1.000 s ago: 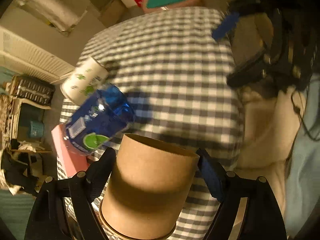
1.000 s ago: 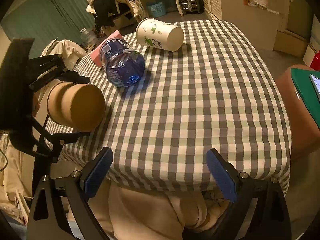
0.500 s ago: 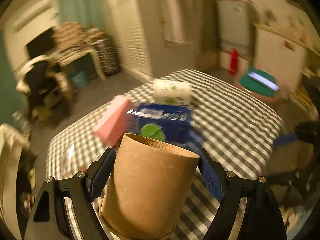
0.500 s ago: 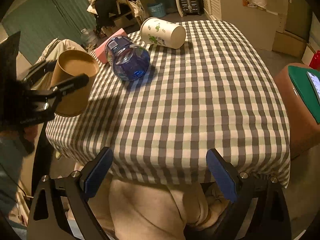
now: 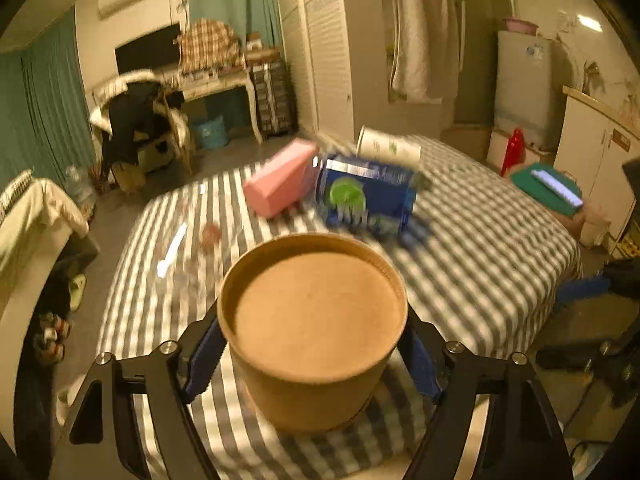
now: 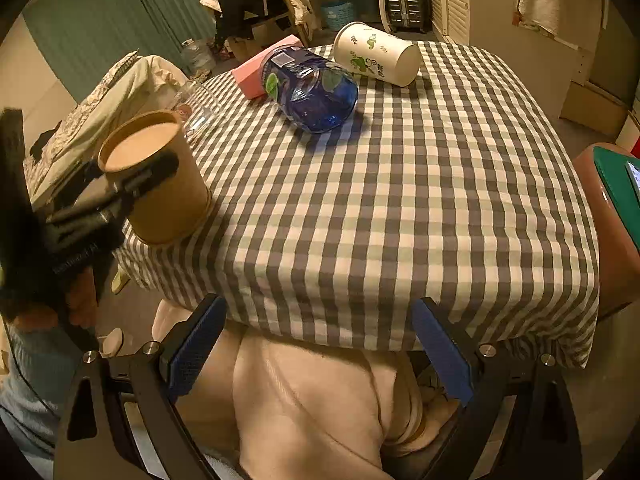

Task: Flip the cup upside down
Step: 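Lift the cup with the left gripper and rotate it open end up, then lower the upright cup onto the table and open the left gripper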

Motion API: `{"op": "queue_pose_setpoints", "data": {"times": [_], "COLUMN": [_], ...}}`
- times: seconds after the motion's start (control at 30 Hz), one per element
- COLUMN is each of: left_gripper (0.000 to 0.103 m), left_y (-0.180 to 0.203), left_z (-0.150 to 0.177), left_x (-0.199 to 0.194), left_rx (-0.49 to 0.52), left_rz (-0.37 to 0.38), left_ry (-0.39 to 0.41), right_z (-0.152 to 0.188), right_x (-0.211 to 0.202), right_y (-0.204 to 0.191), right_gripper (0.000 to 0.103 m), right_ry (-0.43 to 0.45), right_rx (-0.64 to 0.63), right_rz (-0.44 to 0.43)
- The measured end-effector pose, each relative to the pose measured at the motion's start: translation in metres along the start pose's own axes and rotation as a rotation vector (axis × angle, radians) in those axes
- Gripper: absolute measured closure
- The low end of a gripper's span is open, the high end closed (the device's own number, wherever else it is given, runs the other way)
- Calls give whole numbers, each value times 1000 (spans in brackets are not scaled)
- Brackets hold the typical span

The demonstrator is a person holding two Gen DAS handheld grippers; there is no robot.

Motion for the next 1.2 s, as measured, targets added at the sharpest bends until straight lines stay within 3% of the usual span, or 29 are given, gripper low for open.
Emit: {"op": "queue_pose_setpoints", "data": {"times": [0.13,0.6,0.73,1.0,1.2], "left_gripper": [24,24,24,14,8], "left_y": [-9,4,8,8,3], "left_z": [3,-12,-16,-28,-39], "left_x": [-2,25,28,0,-49], "left_rx": [-85,-113,-104,-109,-151], "left_rz": [30,42,66,50,-32], "left_ry": [14,127,107,124,175], "right_z": [4,14,15,6,-15], "right_x": [-2,-10,-14,-25,-55], "right_y": [-1,-3,-1,2,4], "right_gripper": [8,8,8,8,8], "right_ry": [5,16,25,84,215], "right_rx": [2,-9,-7,-10,-14], "right_rz": [1,15,29,72,146]}}
Point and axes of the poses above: each gripper's, at about its wrist camera, not at the fingertips, and x roughly the way its jaws point, y to its right, z to its underside, the point moved 2 cm from there along x, roughly the way its jaws point, and after that the axes turned 13 degrees about z, right-handed, at the moved point
